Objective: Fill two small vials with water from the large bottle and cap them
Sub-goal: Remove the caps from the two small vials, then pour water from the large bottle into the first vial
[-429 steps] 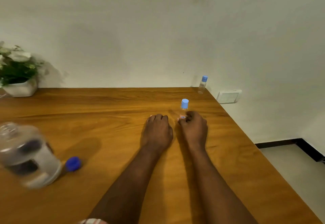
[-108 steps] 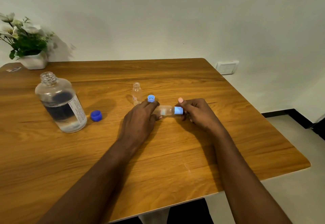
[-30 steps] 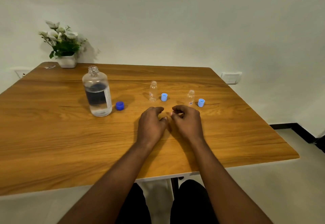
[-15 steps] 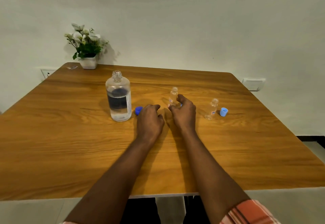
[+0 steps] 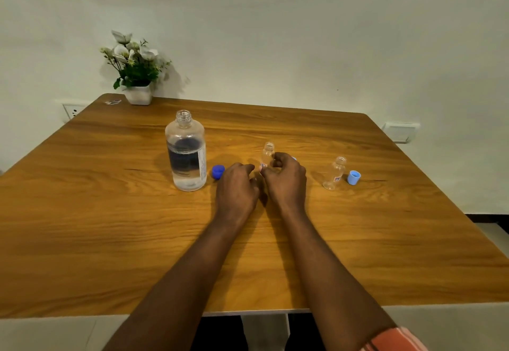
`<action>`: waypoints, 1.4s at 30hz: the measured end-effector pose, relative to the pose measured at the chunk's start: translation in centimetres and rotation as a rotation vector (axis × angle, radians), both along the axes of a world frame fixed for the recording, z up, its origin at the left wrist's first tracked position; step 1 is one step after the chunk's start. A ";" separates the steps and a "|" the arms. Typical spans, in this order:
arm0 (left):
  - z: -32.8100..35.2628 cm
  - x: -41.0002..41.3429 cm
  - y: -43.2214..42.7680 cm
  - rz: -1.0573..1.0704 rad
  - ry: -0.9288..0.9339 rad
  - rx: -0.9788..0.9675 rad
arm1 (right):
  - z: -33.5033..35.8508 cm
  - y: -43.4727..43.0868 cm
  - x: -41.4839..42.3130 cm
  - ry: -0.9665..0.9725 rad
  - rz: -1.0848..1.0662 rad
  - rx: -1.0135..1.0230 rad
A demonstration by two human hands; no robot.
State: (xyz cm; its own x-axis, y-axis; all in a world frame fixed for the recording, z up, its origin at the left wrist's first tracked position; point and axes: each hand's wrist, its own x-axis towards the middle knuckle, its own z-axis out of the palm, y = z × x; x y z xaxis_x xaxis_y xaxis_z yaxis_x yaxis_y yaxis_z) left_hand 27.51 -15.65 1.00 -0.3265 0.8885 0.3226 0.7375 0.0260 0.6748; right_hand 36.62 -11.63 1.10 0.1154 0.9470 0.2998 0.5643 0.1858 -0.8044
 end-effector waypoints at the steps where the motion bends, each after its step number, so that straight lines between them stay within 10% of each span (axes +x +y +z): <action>1: 0.1 0.1 -0.4 0.001 -0.006 0.007 | 0.1 -0.4 0.1 -0.001 0.000 -0.004; 27: 0.1 -7.7 -9.0 0.300 -0.306 0.169 | 0.2 -5.6 -1.1 -0.150 0.341 0.023; 42: 0.1 -12.1 -4.3 -0.014 -0.383 0.137 | -0.1 -2.8 -1.5 -0.042 0.459 0.046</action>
State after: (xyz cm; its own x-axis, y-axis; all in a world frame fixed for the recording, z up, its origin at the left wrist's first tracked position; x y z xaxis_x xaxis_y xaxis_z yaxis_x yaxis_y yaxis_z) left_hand 15.37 -20.00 1.09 -0.4341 0.8509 0.2959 0.4320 -0.0916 0.8972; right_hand 35.10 -14.40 1.01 -0.3259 0.8828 0.3383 0.4471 0.4592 -0.7676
